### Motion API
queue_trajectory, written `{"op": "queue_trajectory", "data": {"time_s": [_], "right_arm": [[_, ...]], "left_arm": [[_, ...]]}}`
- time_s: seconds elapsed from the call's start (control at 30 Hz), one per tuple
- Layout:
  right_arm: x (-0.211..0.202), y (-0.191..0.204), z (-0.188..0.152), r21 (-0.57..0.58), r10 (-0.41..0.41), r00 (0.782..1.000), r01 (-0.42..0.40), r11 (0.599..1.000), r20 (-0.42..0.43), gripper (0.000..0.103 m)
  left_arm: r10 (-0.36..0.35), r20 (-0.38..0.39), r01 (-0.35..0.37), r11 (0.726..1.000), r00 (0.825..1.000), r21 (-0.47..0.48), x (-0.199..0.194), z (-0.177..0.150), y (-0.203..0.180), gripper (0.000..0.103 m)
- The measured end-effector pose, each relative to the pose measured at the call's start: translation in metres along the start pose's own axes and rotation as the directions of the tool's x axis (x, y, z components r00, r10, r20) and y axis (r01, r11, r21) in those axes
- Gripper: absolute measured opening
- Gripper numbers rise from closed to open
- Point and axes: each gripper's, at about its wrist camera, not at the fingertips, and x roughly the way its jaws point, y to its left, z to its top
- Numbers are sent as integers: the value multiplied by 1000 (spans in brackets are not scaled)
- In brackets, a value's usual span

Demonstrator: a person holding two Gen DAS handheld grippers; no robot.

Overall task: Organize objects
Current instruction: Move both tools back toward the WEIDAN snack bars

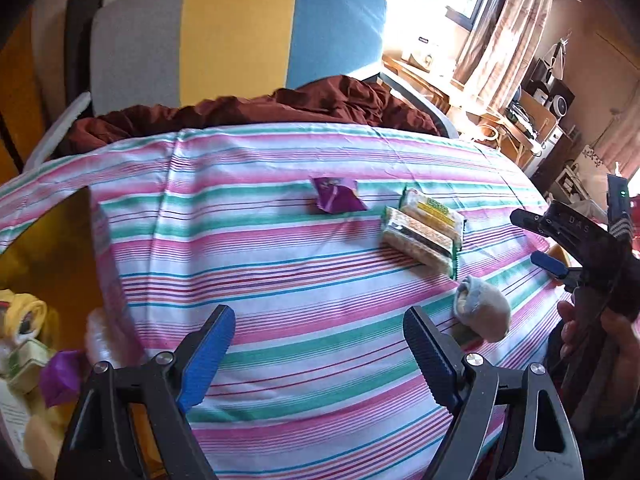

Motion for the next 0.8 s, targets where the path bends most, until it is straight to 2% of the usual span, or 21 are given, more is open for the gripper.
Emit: {"op": "queue_trajectory", "data": {"time_s": [0.2, 0.47, 0.7, 0.8], "right_arm": [[5, -3, 3, 21, 41, 999, -40, 999, -20, 87], [5, -7, 4, 52, 79, 997, -78, 996, -23, 87], [5, -8, 4, 73, 111, 994, -109, 991, -22, 87], [5, -8, 4, 78, 118, 993, -115, 990, -25, 87]], "left_arm": [[-37, -101, 32, 998, 994, -48, 60, 33, -38, 84], [-61, -183, 33, 988, 981, -151, 113, 59, -64, 84], [-1, -208, -51, 969, 978, -244, 142, 75, -69, 84], [61, -232, -113, 970, 971, -217, 156, 78, -78, 84]]}}
